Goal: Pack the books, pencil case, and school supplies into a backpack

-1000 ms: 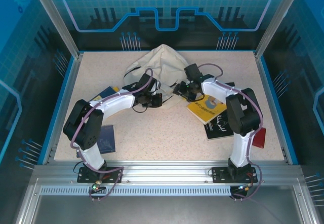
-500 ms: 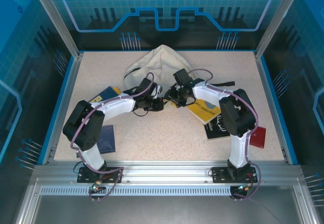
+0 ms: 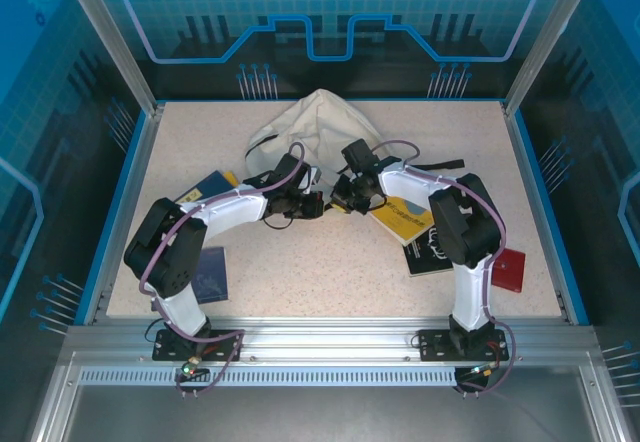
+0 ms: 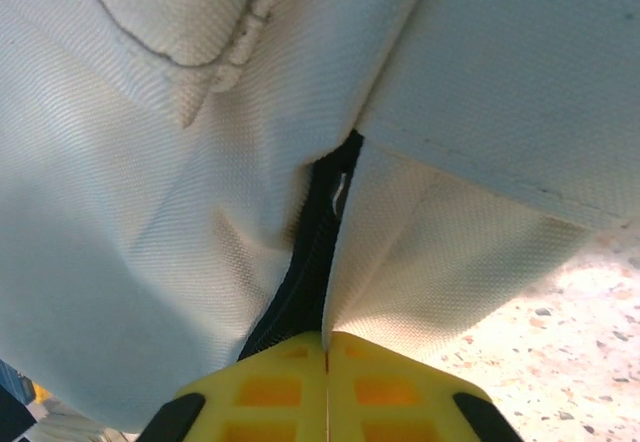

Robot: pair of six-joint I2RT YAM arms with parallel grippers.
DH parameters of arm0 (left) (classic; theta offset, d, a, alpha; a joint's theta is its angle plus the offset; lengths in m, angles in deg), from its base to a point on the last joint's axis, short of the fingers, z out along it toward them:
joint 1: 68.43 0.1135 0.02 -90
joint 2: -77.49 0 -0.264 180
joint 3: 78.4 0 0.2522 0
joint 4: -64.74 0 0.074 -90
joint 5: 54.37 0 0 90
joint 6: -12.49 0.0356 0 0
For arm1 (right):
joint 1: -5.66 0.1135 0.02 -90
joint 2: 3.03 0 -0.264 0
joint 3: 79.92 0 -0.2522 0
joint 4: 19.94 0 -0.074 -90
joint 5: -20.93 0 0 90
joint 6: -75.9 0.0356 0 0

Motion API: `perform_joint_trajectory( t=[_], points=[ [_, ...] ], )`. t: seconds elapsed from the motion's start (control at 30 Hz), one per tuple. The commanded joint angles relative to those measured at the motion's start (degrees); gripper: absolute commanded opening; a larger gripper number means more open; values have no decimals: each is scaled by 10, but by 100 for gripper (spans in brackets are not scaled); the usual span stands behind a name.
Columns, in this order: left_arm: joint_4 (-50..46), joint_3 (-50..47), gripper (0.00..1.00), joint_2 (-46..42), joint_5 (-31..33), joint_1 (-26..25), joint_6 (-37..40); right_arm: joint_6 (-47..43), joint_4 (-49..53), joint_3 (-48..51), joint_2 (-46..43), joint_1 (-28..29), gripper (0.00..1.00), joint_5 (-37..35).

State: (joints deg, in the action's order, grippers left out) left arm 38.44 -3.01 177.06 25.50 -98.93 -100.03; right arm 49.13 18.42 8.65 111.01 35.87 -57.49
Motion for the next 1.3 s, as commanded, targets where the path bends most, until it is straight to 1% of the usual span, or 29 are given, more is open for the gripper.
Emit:
perform_joint_trajectory(
  t=[0.0, 0.2, 0.37, 0.5, 0.6, 0.73, 0.8, 0.87, 1.0, 1.27],
  points=[
    [-5, -9, 0, -23, 12, -3, -6, -4, 22, 5, -1, -2, 0, -18],
    [-38, -11, 0, -35, 54, -2, 23, -37, 40, 23, -30, -13, 0, -69],
    [-71, -34, 0, -54, 92, -1, 66, -80, 55, 50, -68, -42, 0, -115],
    [-81, -48, 0, -64, 122, 0, 74, -113, 38, 68, -82, -74, 0, -102],
    [-76, -47, 0, -64, 116, 0, 68, -140, 24, 64, -77, -99, 0, -83],
    [-70, -39, 0, -65, 108, 0, 66, -182, 19, 41, -64, -117, 0, -67],
    [-70, -33, 0, -65, 108, 0, 71, -194, 21, 30, -57, -124, 0, -67],
    [-74, -25, 0, -66, 123, 0, 74, -203, 28, 18, -52, -129, 0, -74],
    [-80, -19, 0, -79, 155, 3, 80, -208, 35, 14, -54, -137, 0, -89],
    [-67, 3, 0, -100, 169, 10, 70, -185, 28, 33, -59, -136, 0, -103]
  ],
)
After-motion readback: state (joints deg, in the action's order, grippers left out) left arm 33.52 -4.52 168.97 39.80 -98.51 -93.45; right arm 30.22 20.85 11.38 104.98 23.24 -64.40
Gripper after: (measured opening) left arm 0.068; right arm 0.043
